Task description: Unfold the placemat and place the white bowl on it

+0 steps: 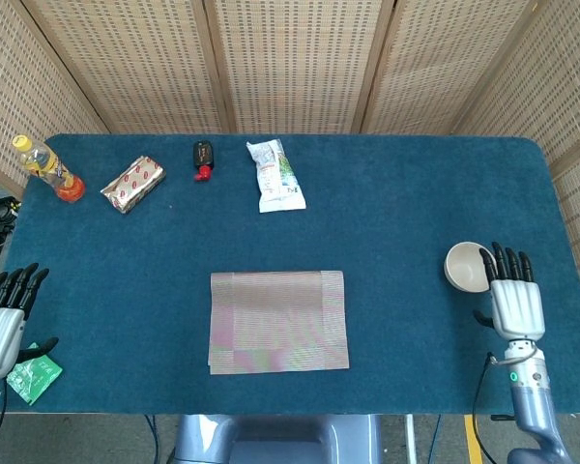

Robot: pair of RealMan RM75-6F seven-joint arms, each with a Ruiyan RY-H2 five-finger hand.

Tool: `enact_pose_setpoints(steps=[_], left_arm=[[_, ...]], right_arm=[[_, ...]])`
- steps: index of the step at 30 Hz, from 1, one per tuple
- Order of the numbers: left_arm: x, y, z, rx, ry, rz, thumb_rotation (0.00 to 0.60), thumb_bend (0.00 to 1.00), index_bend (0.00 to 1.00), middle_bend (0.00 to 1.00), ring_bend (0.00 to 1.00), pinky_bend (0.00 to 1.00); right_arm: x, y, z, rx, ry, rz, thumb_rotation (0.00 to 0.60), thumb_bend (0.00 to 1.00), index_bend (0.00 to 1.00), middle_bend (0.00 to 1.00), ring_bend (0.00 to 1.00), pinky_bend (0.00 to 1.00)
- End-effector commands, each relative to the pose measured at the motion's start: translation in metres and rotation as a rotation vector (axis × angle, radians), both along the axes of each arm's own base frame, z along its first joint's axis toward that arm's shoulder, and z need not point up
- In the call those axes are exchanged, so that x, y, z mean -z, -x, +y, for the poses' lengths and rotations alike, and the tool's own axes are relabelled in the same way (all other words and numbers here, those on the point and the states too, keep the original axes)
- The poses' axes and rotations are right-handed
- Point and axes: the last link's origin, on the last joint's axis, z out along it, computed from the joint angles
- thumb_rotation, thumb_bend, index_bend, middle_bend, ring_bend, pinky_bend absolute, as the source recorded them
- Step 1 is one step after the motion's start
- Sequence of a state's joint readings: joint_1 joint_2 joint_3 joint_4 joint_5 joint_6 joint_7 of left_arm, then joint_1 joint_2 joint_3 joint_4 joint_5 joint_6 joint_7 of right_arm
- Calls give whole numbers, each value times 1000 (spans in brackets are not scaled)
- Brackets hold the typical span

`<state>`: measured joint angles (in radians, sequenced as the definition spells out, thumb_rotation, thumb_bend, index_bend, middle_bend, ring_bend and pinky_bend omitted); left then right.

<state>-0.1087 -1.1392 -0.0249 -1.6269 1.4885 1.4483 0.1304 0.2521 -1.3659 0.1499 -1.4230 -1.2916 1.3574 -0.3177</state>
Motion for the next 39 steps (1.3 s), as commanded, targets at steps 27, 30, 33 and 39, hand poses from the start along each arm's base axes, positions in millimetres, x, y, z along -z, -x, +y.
enact_pose_setpoints(steps=[27,30,33,39], left_arm=[[92,-106,16,347,286,115,600,30,0,0,0,0],[111,-117,12,375,332,113,600,30,0,0,0,0],[126,-123,8,391,364,116,600,31,0,0,0,0],[155,-135,-4,423,416,127,600,30,0,0,0,0]], right_arm=[[-59,-4,79,-145,85,-168,600,142,105,0,0,0],[-59,-4,79,-146,81,-173,600,142,105,0,0,0],[-59,-5,79,-148,80,-175,600,142,108,0,0,0],[-58,-6,80,-152,77,-174,600,142,110,0,0,0]])
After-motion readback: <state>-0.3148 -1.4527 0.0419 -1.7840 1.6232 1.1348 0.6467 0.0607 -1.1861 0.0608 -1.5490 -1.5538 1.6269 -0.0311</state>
